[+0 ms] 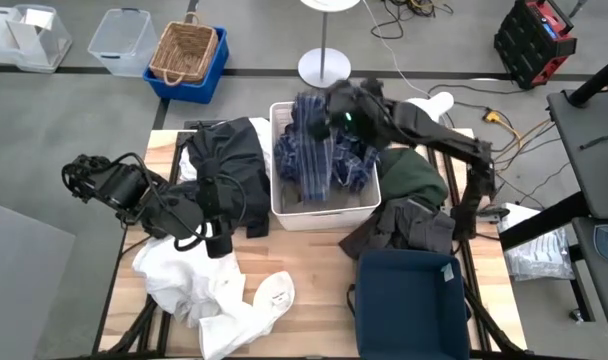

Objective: Sort clothes
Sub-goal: Put the blue checkered polo into the white laundry bin

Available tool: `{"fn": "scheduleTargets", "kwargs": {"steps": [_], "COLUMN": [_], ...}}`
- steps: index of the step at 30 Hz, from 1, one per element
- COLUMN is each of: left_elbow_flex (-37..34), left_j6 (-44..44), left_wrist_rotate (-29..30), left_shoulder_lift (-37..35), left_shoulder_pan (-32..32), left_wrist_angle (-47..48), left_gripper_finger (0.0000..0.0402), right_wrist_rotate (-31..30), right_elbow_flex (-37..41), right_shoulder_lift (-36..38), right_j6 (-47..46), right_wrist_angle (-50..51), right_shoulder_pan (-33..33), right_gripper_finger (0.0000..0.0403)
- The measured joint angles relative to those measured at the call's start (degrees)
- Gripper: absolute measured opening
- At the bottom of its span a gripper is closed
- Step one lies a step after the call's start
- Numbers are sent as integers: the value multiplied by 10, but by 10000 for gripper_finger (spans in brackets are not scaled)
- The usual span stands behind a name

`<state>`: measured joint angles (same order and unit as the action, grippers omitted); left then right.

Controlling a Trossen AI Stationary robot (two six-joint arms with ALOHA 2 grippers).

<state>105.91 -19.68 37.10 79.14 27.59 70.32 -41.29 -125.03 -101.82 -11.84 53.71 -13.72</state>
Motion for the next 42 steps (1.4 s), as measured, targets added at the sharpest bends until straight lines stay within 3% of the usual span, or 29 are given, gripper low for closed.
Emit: {"fn": "scheduleTargets", "kwargs": {"steps": [5, 14, 23, 42], "left_elbow_flex": [-4, -8, -13, -16], "left_j6": [-3, -3, -6, -30], "left_wrist_rotate": [0, 10, 25, 19], "left_shoulder_lift": [2, 2, 2, 1], "left_shoulder_pan": [0, 0, 0, 0], "left_wrist_angle": [-3, -4, -5, 1], "left_gripper_finger": [231, 231, 231, 231], "right_wrist_rotate": [102, 121, 242, 308], "right_elbow_flex": [42, 63, 50, 53], "right_shoulder_lift": [-52, -152, -232, -283], "right_j6": [-17, 5, -9, -18], "right_wrist_angle": [5, 67, 77, 91], "right_shoulder_pan": [-61, -39, -45, -53], "right_gripper_finger": [9, 9, 9, 9]}}
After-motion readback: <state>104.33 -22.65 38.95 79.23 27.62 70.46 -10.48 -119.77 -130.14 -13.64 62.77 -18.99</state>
